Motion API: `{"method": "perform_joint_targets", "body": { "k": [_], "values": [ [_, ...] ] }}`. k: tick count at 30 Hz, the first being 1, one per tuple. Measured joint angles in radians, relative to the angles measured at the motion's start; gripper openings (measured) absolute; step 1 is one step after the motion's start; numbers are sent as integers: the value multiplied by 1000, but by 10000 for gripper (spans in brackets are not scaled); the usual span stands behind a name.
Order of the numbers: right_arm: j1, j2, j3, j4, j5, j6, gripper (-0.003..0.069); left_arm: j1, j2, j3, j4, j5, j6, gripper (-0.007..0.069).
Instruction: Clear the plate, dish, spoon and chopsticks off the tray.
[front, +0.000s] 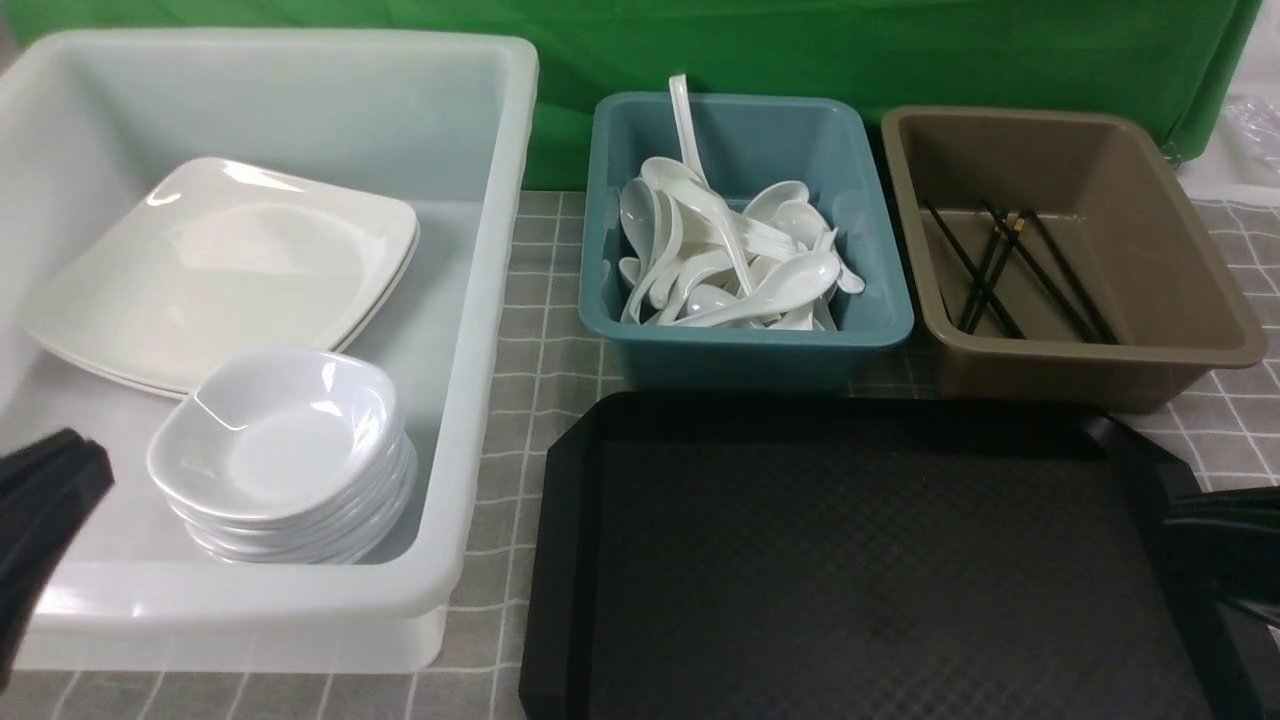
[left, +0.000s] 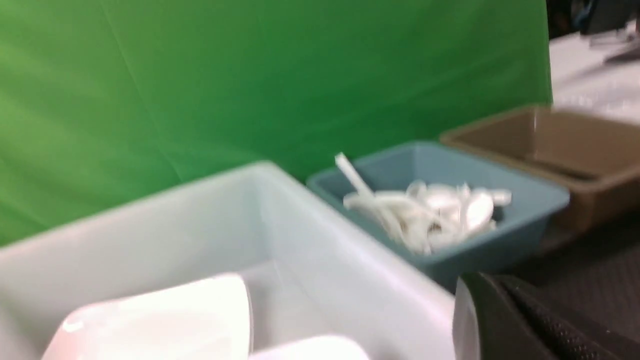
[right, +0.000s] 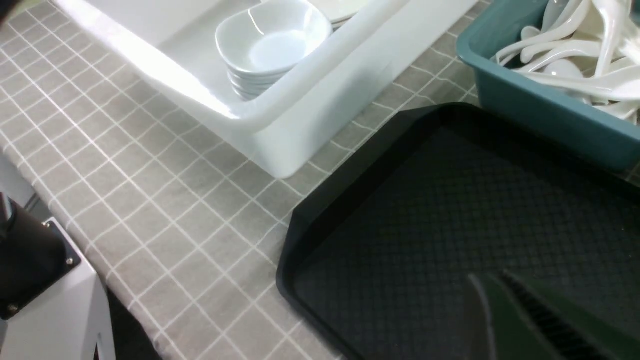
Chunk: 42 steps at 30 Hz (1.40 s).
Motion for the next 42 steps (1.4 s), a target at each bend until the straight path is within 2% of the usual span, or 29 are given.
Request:
{"method": "perform_joint_targets", "body": {
  "k": [7, 11, 13, 14, 19, 20, 23, 27, 33, 42],
  "values": [
    [-6, -1, 0, 0, 0, 0, 64, 0, 0, 77, 101, 1, -1, 7],
    [-75, -22, 1, 0, -6, -2, 73, 0, 0, 108, 213, 4, 0, 7],
    [-133, -49, 13, 1, -19, -20, 49, 0, 0, 123, 266, 8, 0, 7],
    [-182, -77, 38, 6, -36, -69, 29, 0, 0, 128, 298, 10, 0, 7],
    [-383, -269, 279, 19, -170, -269, 18, -1, 0, 131, 336, 13, 0, 7],
    [-392, -269, 293, 19, -170, -272, 18, -1, 0, 131, 337, 13, 0, 7],
    [-535, -452, 556, 25, -302, -304, 18, -1, 0, 131, 341, 13, 0, 7],
    [-638, -590, 747, 35, -382, -316, 18, -1, 0, 131, 344, 13, 0, 8],
    [-688, -684, 900, 51, -412, -316, 18, -1, 0, 131, 344, 12, 0, 8],
    [-690, -686, 909, 75, -449, -314, 18, -1, 0, 131, 345, 12, 0, 8]
  ]
}}
